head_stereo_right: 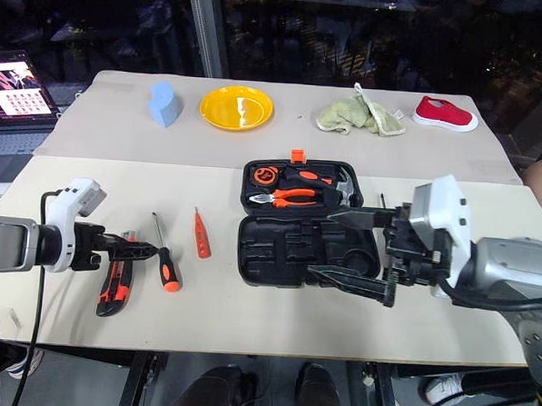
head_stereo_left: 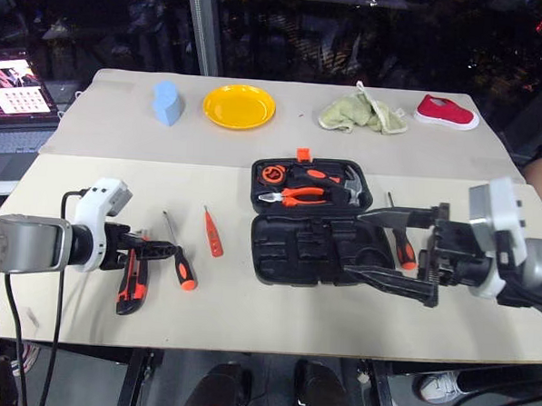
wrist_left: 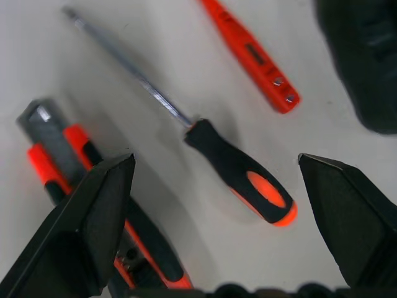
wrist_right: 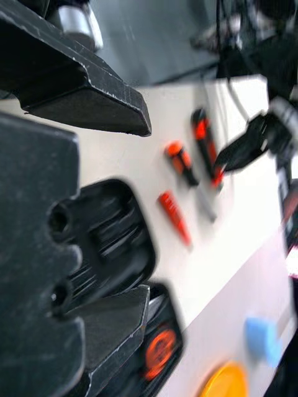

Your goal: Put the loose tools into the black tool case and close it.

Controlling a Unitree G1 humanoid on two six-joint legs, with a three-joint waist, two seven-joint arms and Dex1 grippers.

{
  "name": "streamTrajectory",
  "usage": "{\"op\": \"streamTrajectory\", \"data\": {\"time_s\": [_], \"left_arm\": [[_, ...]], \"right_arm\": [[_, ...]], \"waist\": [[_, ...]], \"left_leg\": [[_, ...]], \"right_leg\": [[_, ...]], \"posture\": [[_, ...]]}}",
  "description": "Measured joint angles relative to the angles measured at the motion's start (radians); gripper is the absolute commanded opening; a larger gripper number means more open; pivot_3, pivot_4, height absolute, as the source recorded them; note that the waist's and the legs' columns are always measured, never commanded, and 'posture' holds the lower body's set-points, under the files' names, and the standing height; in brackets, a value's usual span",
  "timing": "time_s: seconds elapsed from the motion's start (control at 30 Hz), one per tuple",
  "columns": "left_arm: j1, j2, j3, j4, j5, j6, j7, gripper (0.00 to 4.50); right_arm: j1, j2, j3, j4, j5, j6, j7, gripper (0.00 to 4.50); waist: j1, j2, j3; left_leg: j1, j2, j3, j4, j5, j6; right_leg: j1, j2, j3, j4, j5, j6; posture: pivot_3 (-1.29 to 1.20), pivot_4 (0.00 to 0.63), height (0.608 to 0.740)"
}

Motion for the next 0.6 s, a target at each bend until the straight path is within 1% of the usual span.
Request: {"op": "streamTrajectory", "data": {"time_s": [0.03, 0.1, 0.17, 0.23, 0.33, 0.43, 0.6], "left_arm": [[-0.006, -0.003, -0.003, 0.023, -0.04, 0.0, 0.05, 4.5], [-0.009, 0.01, -0.034, 0.093, -0.205, -0.025, 0.204, 4.5], [0.029, 0.068, -0.146, 0.095, -0.453, -0.147, 0.396, 4.5], [0.036, 0.075, -0.236, 0.056, -0.59, -0.247, 0.5, 4.5], [0.036, 0.084, -0.32, 0.02, -0.637, -0.29, 0.53, 4.5], [0.028, 0.122, -0.368, 0.026, -0.64, -0.299, 0.54, 4.5], [-0.045, 0.116, -0.453, 0.078, -0.649, -0.303, 0.586, 4.5]], "right_arm": [[-0.01, 0.007, 0.014, 0.0, -0.001, -0.004, 0.001, 4.47], [-0.036, 0.03, 0.059, 0.003, -0.018, -0.021, 0.0, 4.47], [-0.041, 0.048, 0.094, 0.01, -0.042, -0.049, 0.016, 4.47], [-0.037, 0.075, 0.128, 0.017, -0.079, -0.083, 0.028, 4.47], [-0.026, 0.107, 0.174, 0.014, -0.105, -0.102, 0.026, 4.47], [-0.026, 0.122, 0.2, 0.009, -0.119, -0.103, 0.01, 4.47], [-0.024, 0.156, 0.219, -0.007, -0.137, -0.107, -0.023, 4.47]], "waist": [[0.0, -0.001, 0.0], [0.001, -0.002, 0.001], [0.001, -0.003, 0.001], [0.007, -0.003, 0.001], [0.006, -0.003, 0.001], [0.002, -0.003, 0.001], [0.004, -0.003, 0.001]], "left_leg": [[0.0, 0.0, -0.001, 0.0, 0.0, 0.0], [0.001, 0.0, -0.001, 0.0, 0.0, -0.001], [0.001, 0.0, -0.001, 0.0, 0.0, -0.001], [0.001, 0.0, -0.001, 0.0, 0.0, -0.001], [0.0, -0.001, 0.001, 0.0, 0.001, -0.002], [0.002, -0.001, 0.001, 0.0, 0.002, -0.003], [0.006, -0.001, 0.001, 0.0, 0.004, -0.007]], "right_leg": [[0.0, 0.001, 0.001, 0.0, 0.0, 0.0], [0.0, 0.001, 0.002, 0.001, 0.0, 0.0], [-0.001, 0.0, 0.005, 0.001, 0.001, -0.001], [-0.002, 0.0, 0.007, 0.001, 0.001, -0.001], [-0.001, 0.002, 0.005, 0.002, 0.001, -0.001], [-0.001, 0.003, 0.005, 0.005, 0.0, -0.002], [0.001, 0.002, 0.006, 0.01, -0.001, -0.003]], "posture": [[0.0, 0.15, 0.74], [0.0, 0.15, 0.74], [0.0, 0.15, 0.74], [0.0, 0.15, 0.74], [0.0, 0.15, 0.74], [0.0, 0.15, 0.74], [0.0, 0.15, 0.74]]}}
